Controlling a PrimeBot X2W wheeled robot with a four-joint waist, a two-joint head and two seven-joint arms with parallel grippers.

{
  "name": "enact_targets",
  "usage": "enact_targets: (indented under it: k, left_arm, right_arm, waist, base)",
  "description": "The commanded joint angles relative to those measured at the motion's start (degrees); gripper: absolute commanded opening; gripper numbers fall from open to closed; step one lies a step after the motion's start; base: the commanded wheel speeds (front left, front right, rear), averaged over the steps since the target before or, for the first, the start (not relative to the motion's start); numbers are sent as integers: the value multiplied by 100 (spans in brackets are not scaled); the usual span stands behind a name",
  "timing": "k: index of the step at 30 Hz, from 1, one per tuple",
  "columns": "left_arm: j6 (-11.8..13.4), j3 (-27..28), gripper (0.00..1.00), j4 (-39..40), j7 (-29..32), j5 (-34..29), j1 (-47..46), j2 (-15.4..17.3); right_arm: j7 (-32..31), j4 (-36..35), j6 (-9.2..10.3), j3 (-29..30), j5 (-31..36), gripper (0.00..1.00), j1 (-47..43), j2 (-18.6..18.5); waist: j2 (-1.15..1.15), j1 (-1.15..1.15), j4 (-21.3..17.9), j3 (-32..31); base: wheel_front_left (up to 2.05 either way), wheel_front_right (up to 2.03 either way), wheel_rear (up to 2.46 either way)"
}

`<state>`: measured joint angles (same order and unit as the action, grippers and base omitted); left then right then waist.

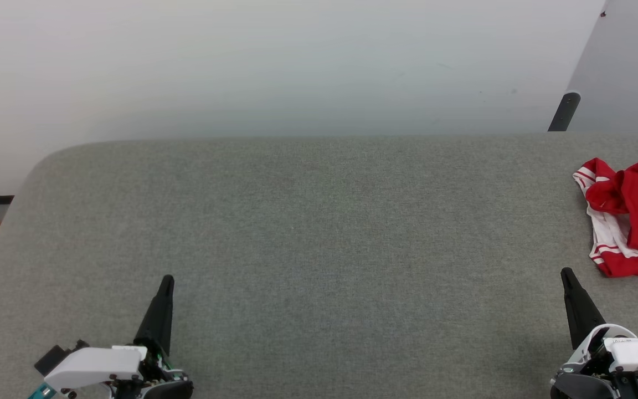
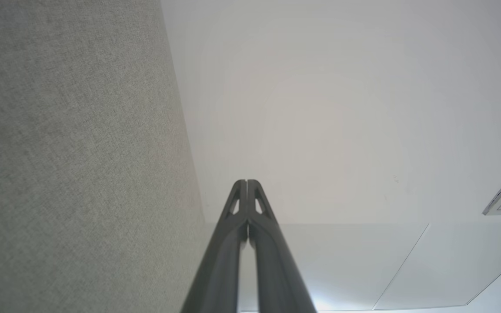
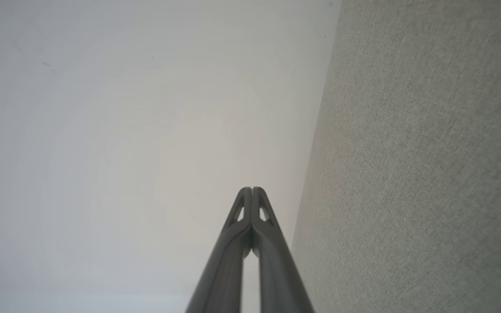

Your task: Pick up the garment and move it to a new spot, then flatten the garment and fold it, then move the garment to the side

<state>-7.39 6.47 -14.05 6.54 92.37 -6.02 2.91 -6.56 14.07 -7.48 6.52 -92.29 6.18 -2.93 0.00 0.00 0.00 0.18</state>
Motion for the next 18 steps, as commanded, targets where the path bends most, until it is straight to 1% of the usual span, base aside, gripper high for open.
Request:
enact_targets:
  k: [1, 18]
  left_arm:
    - [-17, 16, 0, -5, 16, 10, -46, -7]
    - [-18, 18, 0, -5, 18, 7, -46, -8]
  right_arm:
    - [-6, 0, -2, 3, -22, 0, 19, 17]
    - [-5, 0, -2, 3, -23, 0, 18, 17]
  waist:
    - [0, 0, 0, 0]
    - [0, 0, 0, 0]
  base:
    - [0, 0, 0]
    - [0, 0, 0]
